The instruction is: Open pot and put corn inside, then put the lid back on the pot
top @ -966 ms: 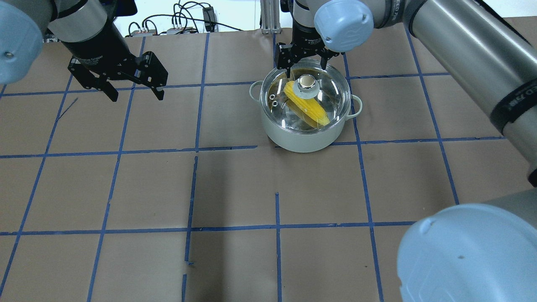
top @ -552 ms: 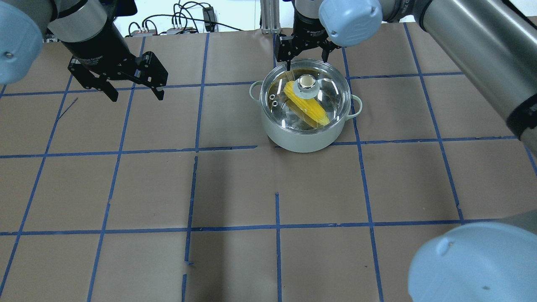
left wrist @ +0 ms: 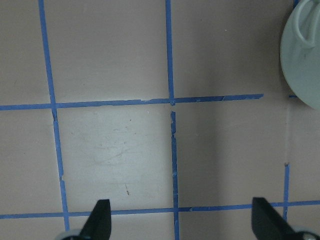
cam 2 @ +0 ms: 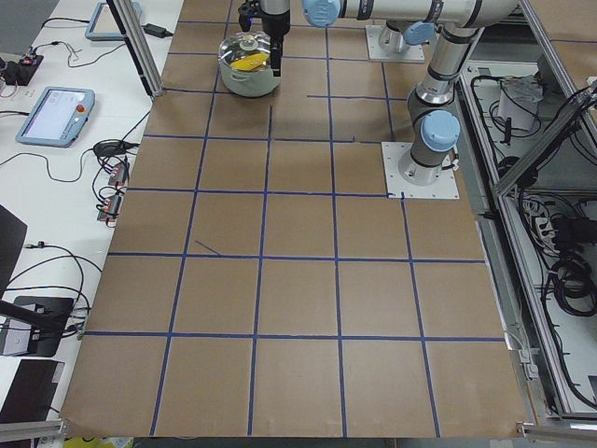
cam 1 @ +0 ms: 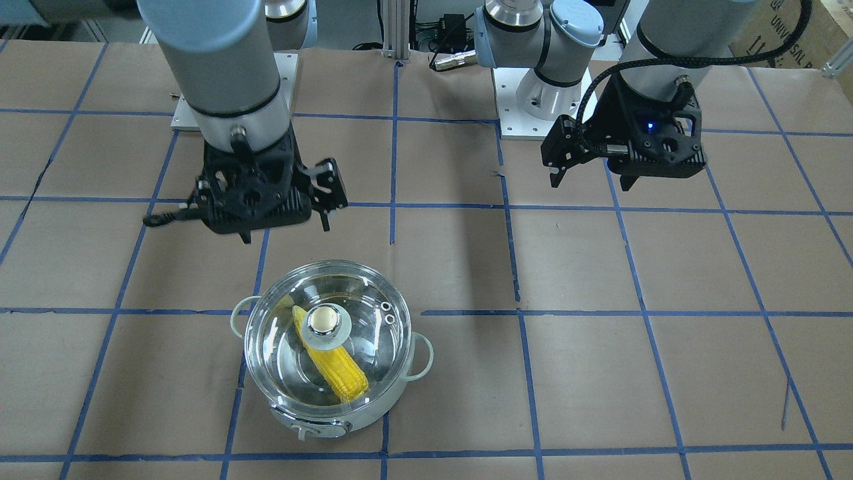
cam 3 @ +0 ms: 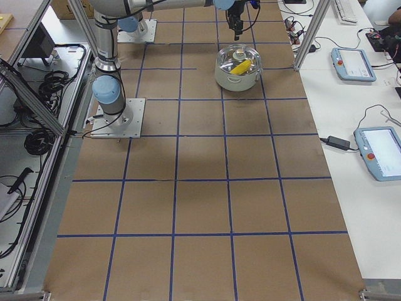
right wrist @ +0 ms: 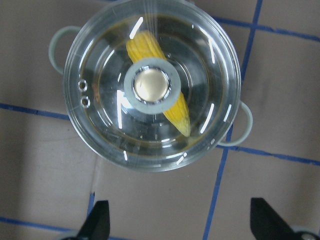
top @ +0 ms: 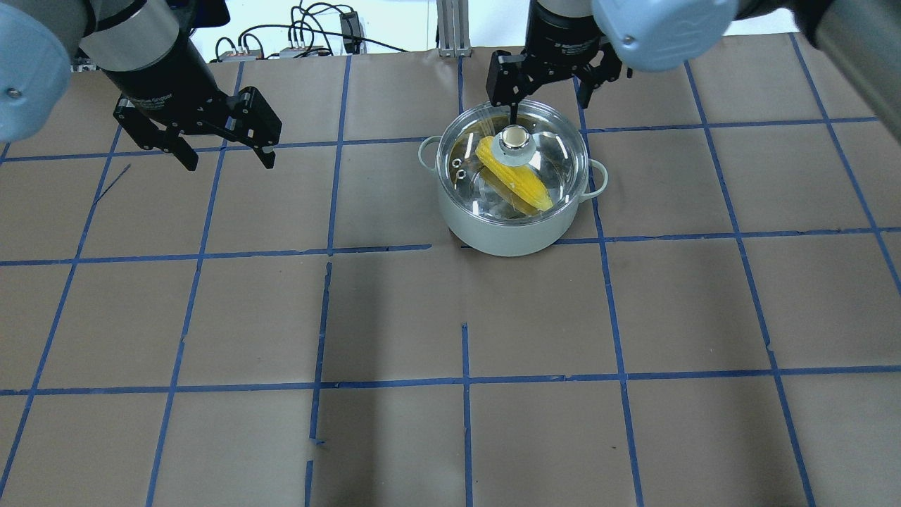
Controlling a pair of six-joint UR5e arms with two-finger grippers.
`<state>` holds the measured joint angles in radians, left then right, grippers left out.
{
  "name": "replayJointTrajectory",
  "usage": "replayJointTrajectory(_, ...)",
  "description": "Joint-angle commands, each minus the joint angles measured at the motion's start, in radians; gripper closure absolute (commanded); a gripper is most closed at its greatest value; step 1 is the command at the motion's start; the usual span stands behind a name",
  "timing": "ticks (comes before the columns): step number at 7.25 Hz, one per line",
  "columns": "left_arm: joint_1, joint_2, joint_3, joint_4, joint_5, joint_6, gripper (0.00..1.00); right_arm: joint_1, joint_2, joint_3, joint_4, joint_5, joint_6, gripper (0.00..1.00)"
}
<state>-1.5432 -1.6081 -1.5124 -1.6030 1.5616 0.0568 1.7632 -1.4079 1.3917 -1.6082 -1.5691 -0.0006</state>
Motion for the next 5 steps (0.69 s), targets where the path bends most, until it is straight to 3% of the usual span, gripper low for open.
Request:
replayJointTrajectory(1, 0.0, 0.0, 0.0, 0.0, 0.0, 0.0, 0.0, -0.031, -0.277, 0.217, 0.012, -0.006, -0.002, 0.0)
replayJointTrajectory(2, 0.0, 0.0, 0.0, 0.0, 0.0, 0.0, 0.0, -0.036, -0.331, 0.236, 0.019, -0.094, 0.001, 0.0)
replayJointTrajectory(5, 0.0, 0.0, -0.002, 0.0, 0.0, 0.0, 0.0, -0.042, -0.387, 0.389, -0.027, -0.083, -0.007, 0.0)
